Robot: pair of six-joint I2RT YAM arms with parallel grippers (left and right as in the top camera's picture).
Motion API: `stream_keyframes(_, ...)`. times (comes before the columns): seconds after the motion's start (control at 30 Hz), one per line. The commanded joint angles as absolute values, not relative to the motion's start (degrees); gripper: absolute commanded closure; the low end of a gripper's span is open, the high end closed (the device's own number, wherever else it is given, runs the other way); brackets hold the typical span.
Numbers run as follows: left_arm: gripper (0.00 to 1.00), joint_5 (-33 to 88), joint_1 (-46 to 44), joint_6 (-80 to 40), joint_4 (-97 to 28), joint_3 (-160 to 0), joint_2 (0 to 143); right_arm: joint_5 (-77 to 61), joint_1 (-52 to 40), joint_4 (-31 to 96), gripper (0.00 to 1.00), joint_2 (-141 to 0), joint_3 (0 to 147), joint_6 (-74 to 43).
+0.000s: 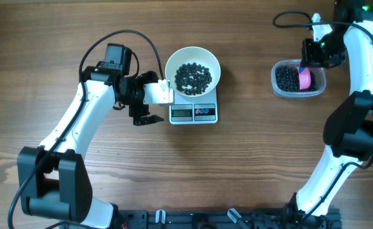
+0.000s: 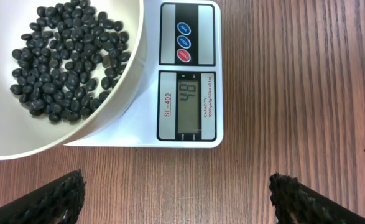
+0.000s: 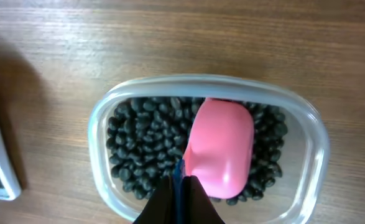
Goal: Scoop item into bowl and weigh 150g on scale
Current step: 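Return the pink scoop to the bean tub with the right gripper, then push the scoop into the beans to scoop again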
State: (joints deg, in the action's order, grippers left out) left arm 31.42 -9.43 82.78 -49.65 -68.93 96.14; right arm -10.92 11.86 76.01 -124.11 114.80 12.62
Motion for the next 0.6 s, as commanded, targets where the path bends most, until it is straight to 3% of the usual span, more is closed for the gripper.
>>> stream_keyframes(0.0, 0.0, 32.71, -9.54, 82.24, -49.69, -68.55, 96.79, -19.7, 11.66, 78.52, 0.96, -127.63, 113.86, 12.03)
stream_keyframes(0.43, 0.0, 32.71, -9.54, 82.24, -49.69, -68.55, 96.79, -20.49, 16.73, 75.53, 0.96, -127.74, 113.86, 9.78)
stream_keyframes(0.57, 0.0, 32.71, -9.54, 82.24, -49.69, -68.55, 96.79, -29.26, 14.48, 76.88, 0.96, -127.74, 113.86, 6.83)
